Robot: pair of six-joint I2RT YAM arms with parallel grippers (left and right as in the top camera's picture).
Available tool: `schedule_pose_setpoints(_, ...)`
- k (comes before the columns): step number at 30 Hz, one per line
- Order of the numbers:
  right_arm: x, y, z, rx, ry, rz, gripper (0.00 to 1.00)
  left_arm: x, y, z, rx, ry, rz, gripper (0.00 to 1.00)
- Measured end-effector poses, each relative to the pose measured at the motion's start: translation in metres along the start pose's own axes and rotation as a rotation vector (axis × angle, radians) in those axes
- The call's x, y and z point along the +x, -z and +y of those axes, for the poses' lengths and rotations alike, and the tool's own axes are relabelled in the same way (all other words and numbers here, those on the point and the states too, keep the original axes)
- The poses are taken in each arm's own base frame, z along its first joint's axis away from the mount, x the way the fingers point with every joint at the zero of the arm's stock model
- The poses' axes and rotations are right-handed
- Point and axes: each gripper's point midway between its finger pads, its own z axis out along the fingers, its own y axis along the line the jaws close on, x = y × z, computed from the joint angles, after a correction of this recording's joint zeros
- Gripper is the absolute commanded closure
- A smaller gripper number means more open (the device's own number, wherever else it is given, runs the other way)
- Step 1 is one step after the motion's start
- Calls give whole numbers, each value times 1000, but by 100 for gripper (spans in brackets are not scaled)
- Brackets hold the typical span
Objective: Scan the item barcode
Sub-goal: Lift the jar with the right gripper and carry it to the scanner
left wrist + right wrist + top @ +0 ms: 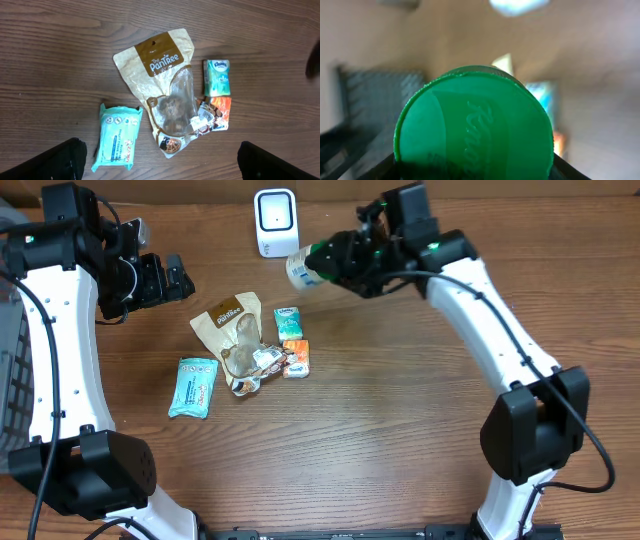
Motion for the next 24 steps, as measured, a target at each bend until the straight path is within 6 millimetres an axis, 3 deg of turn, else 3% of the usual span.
schedule_pose_setpoints(4,-37,-8,18,108,189,-281,71,0,0,0,0,0,0,1)
schedule_pose_setpoints(10,-88,-2,73,125,543,-648,69,0,0,0,0,0,0,1)
schedule_pose_setpoints(13,-103,-9,82,137,667,-746,65,0,0,0,0,0,0,1)
schedule_pose_setpoints(18,-121,-37,72,196,860,-862,62,0,0,0,0,0,-1,0)
schedule_pose_setpoints(24,-123,-79,46,267,1022,-895,62,0,0,0,0,0,-1,0)
